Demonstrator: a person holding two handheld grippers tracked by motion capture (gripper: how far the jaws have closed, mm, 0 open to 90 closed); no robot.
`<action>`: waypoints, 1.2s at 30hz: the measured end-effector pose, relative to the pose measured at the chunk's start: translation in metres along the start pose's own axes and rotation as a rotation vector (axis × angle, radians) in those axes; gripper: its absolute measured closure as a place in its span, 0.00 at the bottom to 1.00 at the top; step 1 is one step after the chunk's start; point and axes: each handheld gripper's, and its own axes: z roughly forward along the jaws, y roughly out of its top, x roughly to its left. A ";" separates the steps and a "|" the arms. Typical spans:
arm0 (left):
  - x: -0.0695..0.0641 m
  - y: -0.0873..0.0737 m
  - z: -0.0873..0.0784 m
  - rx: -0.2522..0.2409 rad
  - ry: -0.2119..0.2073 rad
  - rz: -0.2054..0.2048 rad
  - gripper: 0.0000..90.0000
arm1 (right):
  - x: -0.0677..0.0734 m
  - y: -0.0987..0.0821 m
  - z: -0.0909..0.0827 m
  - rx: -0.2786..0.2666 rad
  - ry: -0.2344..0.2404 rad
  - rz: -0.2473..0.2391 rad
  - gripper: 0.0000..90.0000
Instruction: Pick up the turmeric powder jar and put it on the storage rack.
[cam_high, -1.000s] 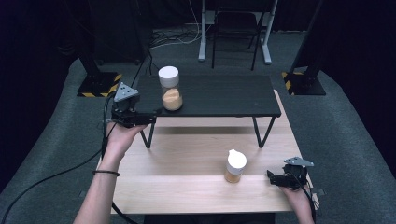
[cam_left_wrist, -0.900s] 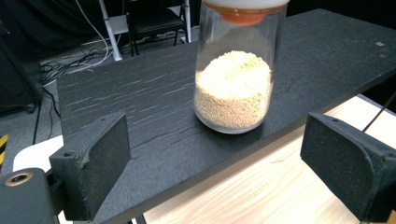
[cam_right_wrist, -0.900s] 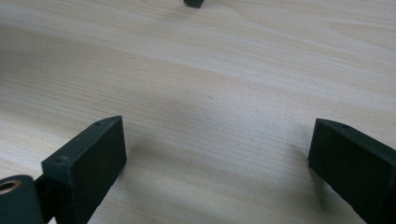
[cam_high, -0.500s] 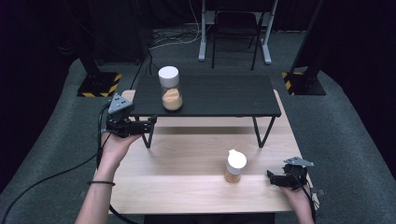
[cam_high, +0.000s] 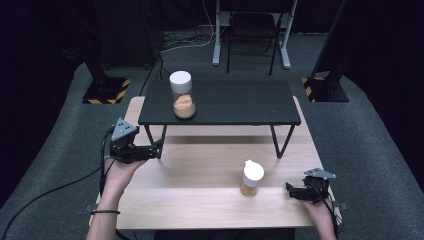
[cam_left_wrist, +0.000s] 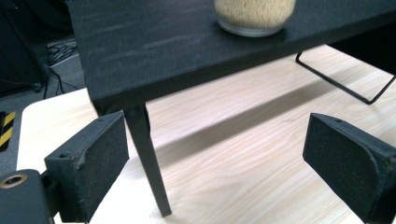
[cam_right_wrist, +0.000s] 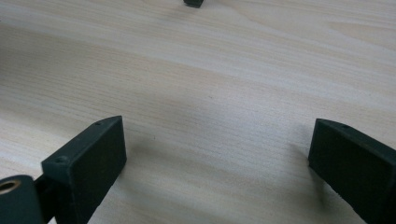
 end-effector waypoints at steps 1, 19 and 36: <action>0.001 -0.003 0.000 -0.001 -0.002 -0.003 0.07 | 0.000 0.000 0.000 0.000 0.000 0.000 0.04; 0.004 -0.069 -0.003 0.044 0.049 -0.047 0.06 | 0.000 0.000 0.000 0.000 -0.001 -0.001 0.04; 0.007 -0.111 0.000 0.032 0.064 -0.112 0.07 | 0.000 -0.001 -0.001 0.000 0.000 0.000 0.04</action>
